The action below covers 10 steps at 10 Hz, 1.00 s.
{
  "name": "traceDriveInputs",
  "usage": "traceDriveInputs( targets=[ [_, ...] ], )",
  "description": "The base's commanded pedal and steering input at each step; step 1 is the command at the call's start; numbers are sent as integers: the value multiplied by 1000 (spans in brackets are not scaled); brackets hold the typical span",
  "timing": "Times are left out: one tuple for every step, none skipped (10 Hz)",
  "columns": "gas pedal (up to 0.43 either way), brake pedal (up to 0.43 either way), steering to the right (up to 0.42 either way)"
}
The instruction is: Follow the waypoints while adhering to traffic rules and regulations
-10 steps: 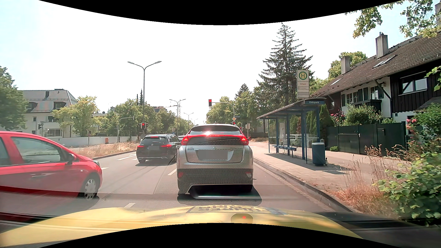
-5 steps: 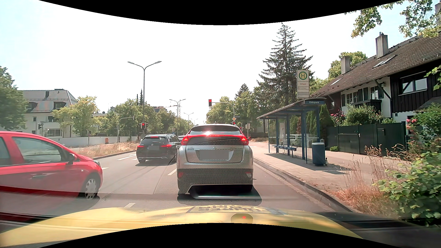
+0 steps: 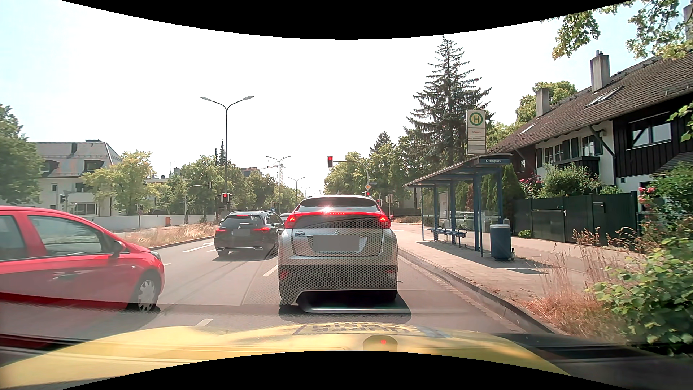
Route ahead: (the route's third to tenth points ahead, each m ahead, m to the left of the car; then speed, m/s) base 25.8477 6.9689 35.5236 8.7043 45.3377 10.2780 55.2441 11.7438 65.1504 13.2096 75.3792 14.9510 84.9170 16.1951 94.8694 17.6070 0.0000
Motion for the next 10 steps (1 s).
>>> traceDriveInputs(
  targets=[
    [0, 201, -15],
    [0, 201, -14],
    [0, 201, -15],
    [0, 201, -14],
    [0, 195, -15],
    [0, 201, -14],
    [0, 201, -15],
    [0, 195, -14],
    [0, 201, -15],
    [0, 195, -14]
  ],
)
